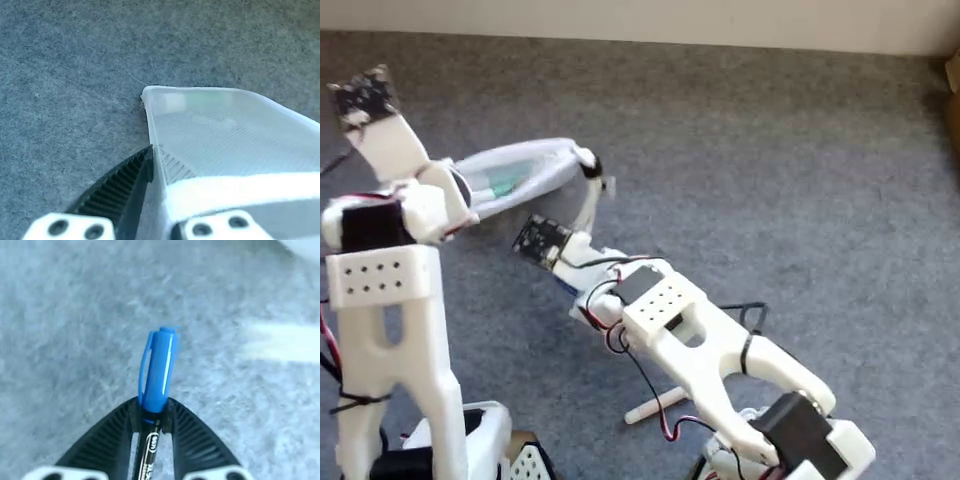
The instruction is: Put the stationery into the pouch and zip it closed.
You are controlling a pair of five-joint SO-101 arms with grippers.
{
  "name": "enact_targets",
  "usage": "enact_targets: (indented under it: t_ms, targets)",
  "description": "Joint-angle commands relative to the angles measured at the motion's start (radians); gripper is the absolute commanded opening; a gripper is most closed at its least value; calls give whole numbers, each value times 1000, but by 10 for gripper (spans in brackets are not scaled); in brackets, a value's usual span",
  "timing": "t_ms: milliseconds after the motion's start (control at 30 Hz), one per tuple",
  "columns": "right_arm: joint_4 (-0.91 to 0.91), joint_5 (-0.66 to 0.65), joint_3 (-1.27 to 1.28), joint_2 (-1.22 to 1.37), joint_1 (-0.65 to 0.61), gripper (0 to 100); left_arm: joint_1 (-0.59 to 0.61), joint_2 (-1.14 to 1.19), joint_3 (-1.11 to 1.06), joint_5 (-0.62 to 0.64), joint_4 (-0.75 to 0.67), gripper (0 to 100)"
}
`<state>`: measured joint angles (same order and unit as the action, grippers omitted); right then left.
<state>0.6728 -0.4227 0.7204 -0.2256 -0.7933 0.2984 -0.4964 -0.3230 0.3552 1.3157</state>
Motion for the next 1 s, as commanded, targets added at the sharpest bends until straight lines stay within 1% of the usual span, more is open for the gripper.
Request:
enact_targets:
  t_ms: [0, 167, 267, 467, 567, 733, 967]
  targets:
    - [5, 52, -7, -84, 19, 4, -59, -140, -101, 8, -11, 34]
    - [8, 57, 18, -166, 21, 4, -70, -214, -176, -32, -84, 34]
    - [5, 57, 53, -237, 15, 4, -71, -216, -176, -34, -87, 34]
    - [4, 60, 117, -406, 5, 4, -127, -216, -180, -37, -84, 34]
    - [4, 124, 137, -486, 5, 4, -128, -216, -180, -37, -84, 34]
    - [4, 186, 140, -587, 5, 4, -128, -216, -180, -37, -84, 34]
    - [2, 204, 186, -711, -18, 4, -124, -216, -182, -37, -89, 34]
